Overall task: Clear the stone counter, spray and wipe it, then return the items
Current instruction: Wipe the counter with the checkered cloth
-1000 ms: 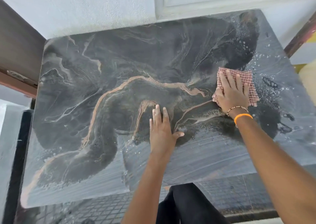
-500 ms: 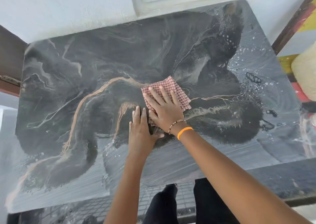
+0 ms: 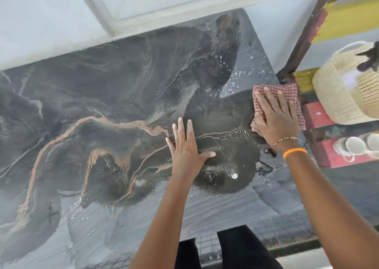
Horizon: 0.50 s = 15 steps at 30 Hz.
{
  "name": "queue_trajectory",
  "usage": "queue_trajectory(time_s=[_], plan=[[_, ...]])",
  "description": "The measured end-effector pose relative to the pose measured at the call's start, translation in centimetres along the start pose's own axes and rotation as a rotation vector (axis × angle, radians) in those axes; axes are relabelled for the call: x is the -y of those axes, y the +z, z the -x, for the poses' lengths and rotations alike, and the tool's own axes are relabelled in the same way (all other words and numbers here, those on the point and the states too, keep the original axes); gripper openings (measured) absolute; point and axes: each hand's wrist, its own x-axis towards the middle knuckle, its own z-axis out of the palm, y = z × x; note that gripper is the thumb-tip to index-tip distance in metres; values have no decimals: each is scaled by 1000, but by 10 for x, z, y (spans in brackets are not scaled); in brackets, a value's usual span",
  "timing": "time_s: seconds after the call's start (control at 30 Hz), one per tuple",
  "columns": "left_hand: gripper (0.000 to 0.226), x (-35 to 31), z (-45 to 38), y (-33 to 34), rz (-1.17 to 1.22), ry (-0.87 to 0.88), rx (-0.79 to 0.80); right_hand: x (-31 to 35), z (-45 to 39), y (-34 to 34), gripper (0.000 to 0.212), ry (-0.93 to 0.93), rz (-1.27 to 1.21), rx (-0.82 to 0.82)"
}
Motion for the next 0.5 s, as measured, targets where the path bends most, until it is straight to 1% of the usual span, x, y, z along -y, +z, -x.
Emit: queue_trajectory(time_s=[0.1, 0.17, 0.2, 0.23, 0.3, 0.4, 0.43, 0.5], plan=[[107, 4, 1, 4, 7, 7, -38, -1, 12, 5, 63, 144, -25, -59], [107, 7, 2, 5, 11, 17, -58, 16, 22, 10, 63, 237, -55, -42], [107, 7, 2, 5, 8, 17, -58, 26, 27, 12, 63, 255, -67, -32], [107, 6, 1, 5, 3, 14, -54, 38, 32, 13, 63, 232, -65, -25], [108, 5, 1, 5, -13, 8, -48, 65, 39, 16, 62, 71, -21, -8], [106, 5, 2, 5, -59, 10, -55, 105, 29, 21, 59, -252, 12, 33], [107, 5, 2, 6, -79, 4, -48, 115, 18, 22, 58, -326, 2, 53], [108, 5, 1, 4, -125, 1, -40, 127, -10, 20, 57, -402, -15, 69]])
